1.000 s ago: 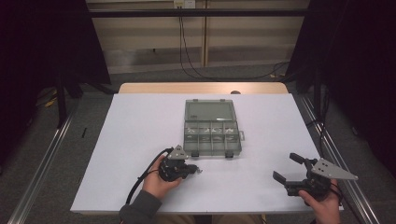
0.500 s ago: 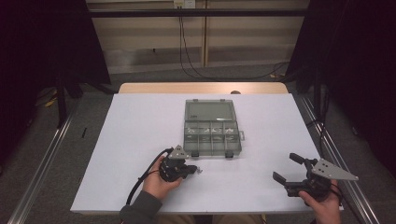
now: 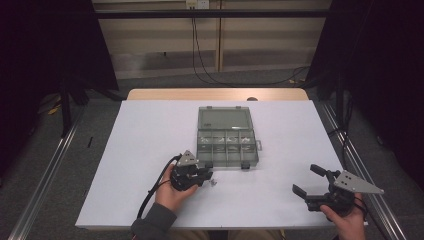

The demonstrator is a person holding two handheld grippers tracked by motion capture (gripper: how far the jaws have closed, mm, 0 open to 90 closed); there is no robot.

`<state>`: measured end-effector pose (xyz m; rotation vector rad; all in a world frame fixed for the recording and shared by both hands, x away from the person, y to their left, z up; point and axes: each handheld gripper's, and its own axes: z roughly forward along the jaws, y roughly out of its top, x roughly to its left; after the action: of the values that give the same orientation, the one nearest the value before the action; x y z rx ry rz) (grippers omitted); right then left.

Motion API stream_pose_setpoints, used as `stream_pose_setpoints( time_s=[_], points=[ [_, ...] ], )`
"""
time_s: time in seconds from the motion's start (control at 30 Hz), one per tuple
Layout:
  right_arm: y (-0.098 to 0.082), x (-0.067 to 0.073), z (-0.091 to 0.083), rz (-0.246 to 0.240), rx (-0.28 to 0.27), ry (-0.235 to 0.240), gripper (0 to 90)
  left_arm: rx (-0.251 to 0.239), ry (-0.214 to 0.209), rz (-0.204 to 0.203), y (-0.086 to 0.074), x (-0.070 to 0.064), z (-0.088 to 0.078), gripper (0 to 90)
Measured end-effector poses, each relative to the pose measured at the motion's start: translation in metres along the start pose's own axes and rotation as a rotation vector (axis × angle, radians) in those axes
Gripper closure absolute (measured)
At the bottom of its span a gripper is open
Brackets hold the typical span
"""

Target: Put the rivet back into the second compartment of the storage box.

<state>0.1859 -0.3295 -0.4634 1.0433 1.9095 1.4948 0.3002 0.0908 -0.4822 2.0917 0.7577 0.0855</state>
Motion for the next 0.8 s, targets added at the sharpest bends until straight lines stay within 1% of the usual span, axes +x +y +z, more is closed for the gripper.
stream_pose_setpoints(
  time_s=[0.1, 0.13, 0.23, 0.33, 0.43, 0.5, 0.53, 0.57, 0.6, 0.63, 0.7, 0.73, 0.77, 0.8],
  points=[
    [0.000, 0.000, 0.000, -0.008, 0.002, -0.001, 2.7, 0.021, 0.003, 0.004, -0.001, -0.001, 0.003, 76.6],
    [0.000, 0.000, 0.000, -0.008, 0.002, 0.000, 2.7, 0.018, 0.006, 0.008, -0.001, -0.001, 0.004, 76.6],
    [0.000, 0.000, 0.000, -0.008, 0.004, 0.001, 2.7, 0.030, -0.007, 0.002, 0.000, 0.000, 0.005, 79.9],
    [0.000, 0.000, -0.001, -0.007, 0.003, 0.002, 2.7, 0.051, -0.014, 0.010, -0.001, 0.000, 0.005, 82.6],
    [0.000, 0.000, -0.001, -0.010, 0.003, 0.003, 2.7, 0.069, -0.008, 0.013, -0.002, 0.000, 0.003, 82.9],
    [0.000, 0.000, -0.001, -0.010, 0.003, 0.003, 2.7, 0.064, -0.006, 0.014, -0.002, 0.001, 0.001, 82.9],
    [0.000, 0.000, -0.001, -0.011, 0.004, 0.003, 2.7, 0.060, -0.012, 0.011, -0.002, 0.000, -0.001, 82.9],
    [0.000, 0.000, -0.001, -0.010, 0.004, 0.003, 2.7, 0.053, -0.012, 0.009, -0.002, 0.000, -0.002, 82.5],
    [0.000, 0.000, -0.001, -0.010, 0.003, 0.005, 2.7, 0.044, -0.006, 0.008, -0.002, 0.000, -0.004, 78.5],
    [0.000, 0.000, -0.001, -0.010, 0.003, 0.005, 2.7, 0.036, -0.007, 0.009, -0.002, -0.001, -0.006, 78.5],
    [0.000, 0.000, -0.001, -0.010, 0.003, 0.005, 2.7, 0.036, -0.008, 0.012, -0.002, -0.004, -0.010, 74.7],
    [0.000, 0.000, -0.001, -0.010, 0.003, 0.005, 2.7, 0.038, -0.011, 0.011, -0.003, -0.005, -0.011, 74.7],
    [0.000, 0.000, -0.001, -0.011, 0.004, 0.006, 2.7, 0.041, -0.010, 0.019, -0.003, -0.006, -0.013, 73.8],
    [0.000, 0.000, -0.001, -0.011, 0.005, 0.007, 2.7, 0.041, -0.021, 0.020, -0.003, -0.009, -0.015, 72.1]
  ],
)
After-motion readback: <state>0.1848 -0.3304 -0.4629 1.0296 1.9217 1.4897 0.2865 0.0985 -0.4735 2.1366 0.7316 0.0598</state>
